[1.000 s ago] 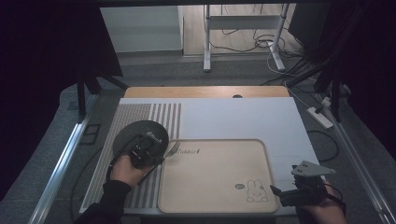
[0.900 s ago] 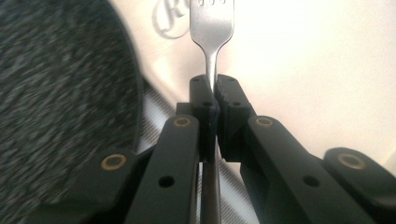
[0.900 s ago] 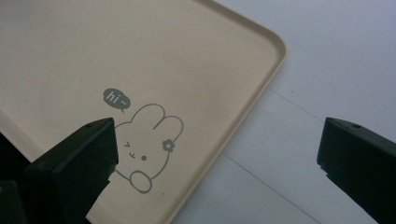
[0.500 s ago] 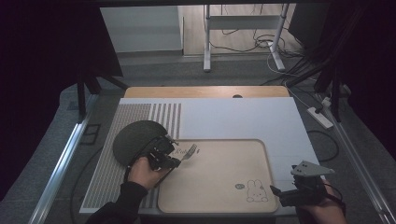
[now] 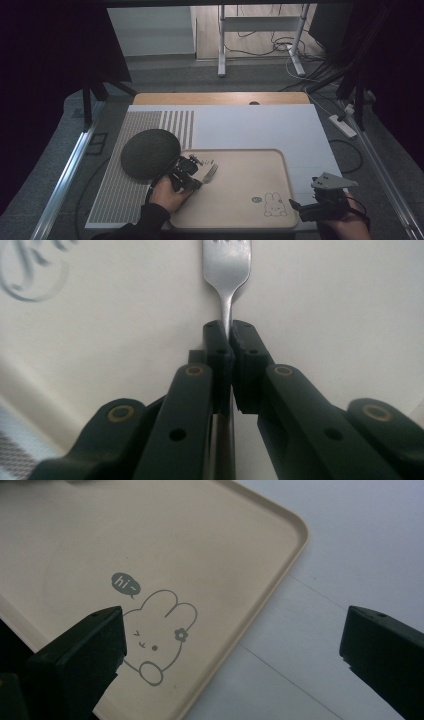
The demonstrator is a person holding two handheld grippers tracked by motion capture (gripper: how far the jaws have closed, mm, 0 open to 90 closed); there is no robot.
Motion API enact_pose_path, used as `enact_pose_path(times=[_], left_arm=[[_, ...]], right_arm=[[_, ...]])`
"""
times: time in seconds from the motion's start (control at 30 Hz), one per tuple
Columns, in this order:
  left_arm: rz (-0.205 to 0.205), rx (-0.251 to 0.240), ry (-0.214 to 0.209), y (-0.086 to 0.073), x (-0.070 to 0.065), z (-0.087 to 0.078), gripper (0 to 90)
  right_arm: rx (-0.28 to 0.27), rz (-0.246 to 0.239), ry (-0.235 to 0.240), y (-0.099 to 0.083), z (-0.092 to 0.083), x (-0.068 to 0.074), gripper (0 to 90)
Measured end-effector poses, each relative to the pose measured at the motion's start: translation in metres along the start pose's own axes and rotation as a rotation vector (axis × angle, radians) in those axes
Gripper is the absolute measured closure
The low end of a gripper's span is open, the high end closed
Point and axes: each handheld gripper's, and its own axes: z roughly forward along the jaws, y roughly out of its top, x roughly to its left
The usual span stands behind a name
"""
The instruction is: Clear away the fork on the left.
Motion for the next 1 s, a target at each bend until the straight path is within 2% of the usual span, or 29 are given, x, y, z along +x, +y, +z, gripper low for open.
enact_pose_path(times=[0.17, 0.3, 0.37, 0.4, 0.53, 0.6, 0.7, 0.73, 0.77, 0.8, 0.83, 0.87, 0.9, 0.93, 1.0], left_arm=[[0.023, 0.012, 0.005, -0.002, -0.004, 0.005, 84.7], [0.055, -0.040, 0.008, -0.003, -0.006, -0.005, 84.2], [0.079, -0.055, -0.017, -0.003, -0.009, -0.008, 84.5], [0.085, -0.043, -0.027, -0.002, -0.010, -0.007, 84.6], [0.082, 0.012, 0.014, -0.002, -0.011, 0.004, 85.2], [0.074, 0.009, 0.009, -0.002, -0.010, 0.004, 85.2], [0.084, -0.003, 0.013, -0.001, -0.011, 0.000, 84.4], [0.090, -0.025, 0.010, -0.001, -0.012, -0.001, 81.3], [0.096, -0.042, 0.003, 0.000, -0.013, -0.003, 73.4], [0.099, -0.045, -0.002, 0.000, -0.014, -0.003, 70.8], [0.108, -0.051, 0.006, 0.000, -0.015, -0.003, 71.3], [0.118, -0.058, 0.002, 0.000, -0.016, -0.003, 76.2], [0.126, -0.061, -0.013, 0.001, -0.017, -0.002, 83.3], [0.135, -0.057, -0.045, 0.001, -0.018, 0.000, 87.1], [0.138, -0.042, -0.065, 0.003, -0.019, 0.005, 89.0]], right_arm=[[0.002, -0.005, 0.001, 0.000, 0.000, 0.000, 0.0], [0.001, -0.007, 0.002, 0.000, 0.000, 0.001, 0.0], [0.002, -0.008, 0.002, 0.000, 0.000, 0.001, 0.0], [0.002, -0.009, 0.002, 0.000, 0.000, 0.001, 0.0], [0.001, -0.013, 0.002, 0.000, 0.000, 0.001, 0.0], [0.001, -0.015, 0.003, 0.000, 0.000, 0.001, 0.0], [0.003, -0.015, 0.004, 0.000, 0.000, 0.001, 0.0], [0.003, -0.015, 0.004, 0.000, 0.000, 0.001, 0.0], [0.003, -0.016, 0.004, 0.000, 0.000, 0.001, 0.0], [0.003, -0.015, 0.004, 0.000, 0.000, 0.001, 0.0], [0.003, -0.016, 0.004, 0.000, 0.000, 0.001, 0.0], [0.004, -0.016, 0.003, 0.000, 0.000, 0.001, 0.0], [0.004, -0.017, 0.004, 0.000, 0.000, 0.001, 0.0], [0.004, -0.017, 0.003, 0.000, 0.000, 0.001, 0.0], [0.006, -0.017, 0.003, 0.000, 0.001, 0.001, 0.0]])
